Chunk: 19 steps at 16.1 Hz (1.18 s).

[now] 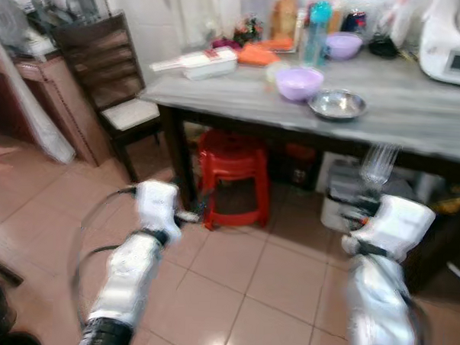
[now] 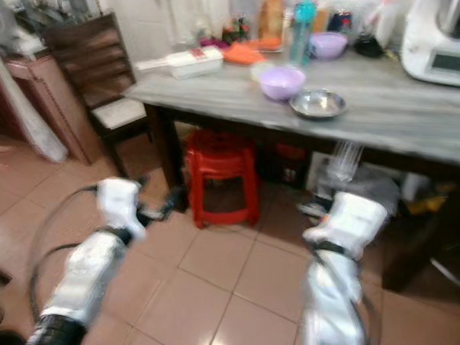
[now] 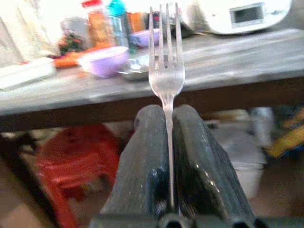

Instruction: Setting the table

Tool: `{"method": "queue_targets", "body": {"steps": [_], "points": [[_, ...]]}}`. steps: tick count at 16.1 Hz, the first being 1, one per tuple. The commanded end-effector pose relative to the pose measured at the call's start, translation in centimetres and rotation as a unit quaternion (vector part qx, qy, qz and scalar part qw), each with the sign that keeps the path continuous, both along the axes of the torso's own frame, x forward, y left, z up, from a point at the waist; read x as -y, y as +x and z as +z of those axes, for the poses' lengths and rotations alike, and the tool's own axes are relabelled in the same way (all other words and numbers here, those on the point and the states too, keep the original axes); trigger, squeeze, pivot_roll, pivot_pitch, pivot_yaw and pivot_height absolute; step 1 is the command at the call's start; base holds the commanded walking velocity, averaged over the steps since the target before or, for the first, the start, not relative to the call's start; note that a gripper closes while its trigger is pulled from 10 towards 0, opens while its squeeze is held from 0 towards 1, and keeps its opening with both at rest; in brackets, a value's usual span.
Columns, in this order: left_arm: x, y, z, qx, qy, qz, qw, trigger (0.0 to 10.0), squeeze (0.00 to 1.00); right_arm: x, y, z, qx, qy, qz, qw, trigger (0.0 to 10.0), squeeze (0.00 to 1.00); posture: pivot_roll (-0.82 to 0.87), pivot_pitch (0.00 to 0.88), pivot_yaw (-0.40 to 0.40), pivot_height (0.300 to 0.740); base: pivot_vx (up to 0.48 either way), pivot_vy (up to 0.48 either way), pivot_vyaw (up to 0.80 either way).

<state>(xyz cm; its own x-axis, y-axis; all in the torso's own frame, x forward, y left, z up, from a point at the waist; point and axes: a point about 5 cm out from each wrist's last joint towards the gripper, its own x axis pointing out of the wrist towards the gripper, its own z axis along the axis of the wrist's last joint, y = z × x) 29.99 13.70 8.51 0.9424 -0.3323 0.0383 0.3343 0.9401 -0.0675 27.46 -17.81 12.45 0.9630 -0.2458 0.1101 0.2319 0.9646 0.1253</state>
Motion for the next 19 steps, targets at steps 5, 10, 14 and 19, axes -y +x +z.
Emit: {"method": "queue_targets", "body": {"steps": [5, 10, 14, 19], "points": [[1.35, 0.08, 0.64, 0.012, -0.006, -0.022, 1.0, 10.0, 0.0, 1.0, -0.05, 0.27, 0.006, -0.003, -0.016, 1.0, 10.0, 0.0, -0.03, 0.0, 0.079, 0.74, 0.343, 0.0, -0.8], [1.25, -0.08, 0.61, 0.013, -0.007, -0.018, 1.0, 10.0, 0.0, 0.62, 0.41, 0.3, 0.007, 0.0, -0.008, 1.0, 10.0, 0.0, -0.02, 0.0, 0.074, 0.74, 0.348, 0.0, -0.36], [1.27, 0.12, 0.85, 0.015, -0.009, -0.019, 1.0, 10.0, 0.0, 0.74, 0.32, 0.36, 0.01, -0.011, -0.006, 1.0, 10.0, 0.0, -0.02, 0.0, 0.076, 0.74, 0.349, 0.0, 0.11], [1.4, 0.11, 0.86, 0.015, -0.009, -0.022, 1.0, 10.0, 0.0, 0.74, 0.23, 0.25, 0.01, -0.012, -0.007, 1.0, 10.0, 0.0, -0.02, 0.0, 0.076, 0.74, 0.349, 0.0, 0.6]]}}
